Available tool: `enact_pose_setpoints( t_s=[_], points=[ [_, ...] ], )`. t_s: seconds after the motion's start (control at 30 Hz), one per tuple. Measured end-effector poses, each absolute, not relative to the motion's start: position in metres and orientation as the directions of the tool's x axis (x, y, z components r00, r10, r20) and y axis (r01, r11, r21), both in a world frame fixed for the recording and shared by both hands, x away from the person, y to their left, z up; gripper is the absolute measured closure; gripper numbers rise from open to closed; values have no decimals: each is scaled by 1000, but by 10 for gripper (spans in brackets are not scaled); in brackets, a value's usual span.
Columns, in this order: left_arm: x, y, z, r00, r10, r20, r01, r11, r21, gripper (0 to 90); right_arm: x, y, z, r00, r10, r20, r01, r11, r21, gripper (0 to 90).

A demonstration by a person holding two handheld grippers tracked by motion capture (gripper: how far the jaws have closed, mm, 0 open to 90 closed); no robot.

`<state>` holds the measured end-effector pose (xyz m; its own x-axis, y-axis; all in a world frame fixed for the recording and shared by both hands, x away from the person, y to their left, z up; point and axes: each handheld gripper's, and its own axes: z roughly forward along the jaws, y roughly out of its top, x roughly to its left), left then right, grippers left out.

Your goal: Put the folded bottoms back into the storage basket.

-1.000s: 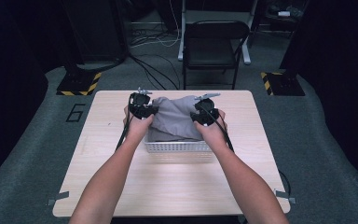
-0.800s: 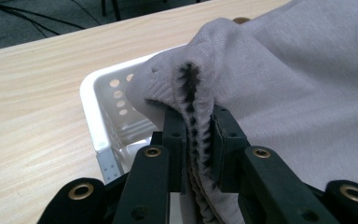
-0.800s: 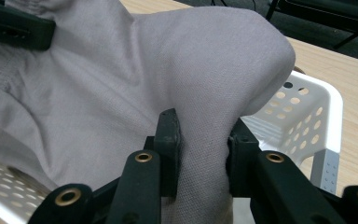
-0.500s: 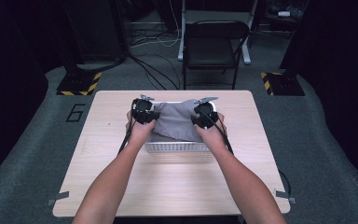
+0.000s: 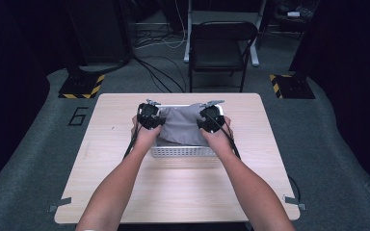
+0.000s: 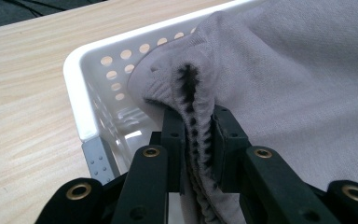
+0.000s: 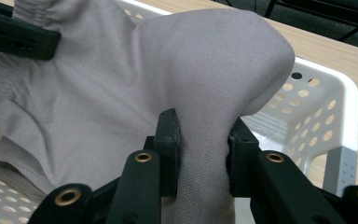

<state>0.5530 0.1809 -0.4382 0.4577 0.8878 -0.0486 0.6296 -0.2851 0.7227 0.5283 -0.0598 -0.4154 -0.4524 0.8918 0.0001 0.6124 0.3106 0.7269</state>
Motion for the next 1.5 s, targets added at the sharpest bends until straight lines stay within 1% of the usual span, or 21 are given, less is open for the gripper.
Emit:
enact_pose_setpoints(
  t_s=[0.03, 0.07, 0.17, 0.23, 0.33, 0.47, 0.63, 0.83, 0.9, 1.0, 1.03, 1.07, 1.2, 1.5],
  points=[
    [553, 181, -439, 461, 886, -44, 630, -292, 719, 769, 530, -60, -417, -457, 889, -7, 600, 315, 735, 706],
    [553, 181, -439, 458, 888, -44, 633, -291, 718, 768, 529, -59, -417, -453, 892, 2, 613, 310, 727, 706],
    [553, 180, -442, 453, 891, -39, 637, -292, 713, 755, 530, -59, -419, -465, 885, -2, 604, 319, 730, 706],
    [552, 180, -442, 447, 894, -33, 643, -295, 707, 729, 529, -57, -421, -457, 889, 8, 609, 307, 731, 706],
    [550, 181, -441, 450, 892, -41, 644, -292, 707, 659, 531, -57, -425, -464, 886, -11, 608, 327, 724, 706],
    [545, 186, -434, 448, 893, -36, 628, -286, 724, 605, 534, -56, -432, -461, 887, -27, 615, 341, 711, 706],
    [540, 192, -431, 438, 898, -32, 621, -277, 733, 571, 536, -57, -439, -458, 888, -34, 625, 349, 698, 706],
    [535, 197, -428, 434, 901, -30, 613, -271, 742, 559, 541, -59, -446, -449, 892, -57, 638, 364, 678, 702],
    [534, 198, -427, 433, 901, -33, 613, -267, 744, 559, 544, -61, -449, -448, 892, -55, 649, 367, 666, 692],
    [532, 199, -426, 431, 902, -31, 610, -266, 747, 559, 546, -62, -453, -422, 905, -49, 686, 354, 635, 618],
    [532, 199, -426, 431, 902, -31, 610, -266, 747, 559, 546, -62, -453, -422, 905, -49, 686, 354, 635, 618],
    [531, 199, -425, 440, 898, -23, 602, -276, 749, 559, 546, -66, -455, -421, 905, -68, 682, 365, 633, 586],
    [528, 198, -423, 441, 897, -22, 596, -275, 754, 550, 546, -71, -454, -414, 906, -90, 665, 368, 650, 536],
    [521, 196, -417, 456, 889, -33, 582, -270, 767, 501, 537, -78, -440, -411, 906, -102, 637, 365, 678, 528]
  ],
)
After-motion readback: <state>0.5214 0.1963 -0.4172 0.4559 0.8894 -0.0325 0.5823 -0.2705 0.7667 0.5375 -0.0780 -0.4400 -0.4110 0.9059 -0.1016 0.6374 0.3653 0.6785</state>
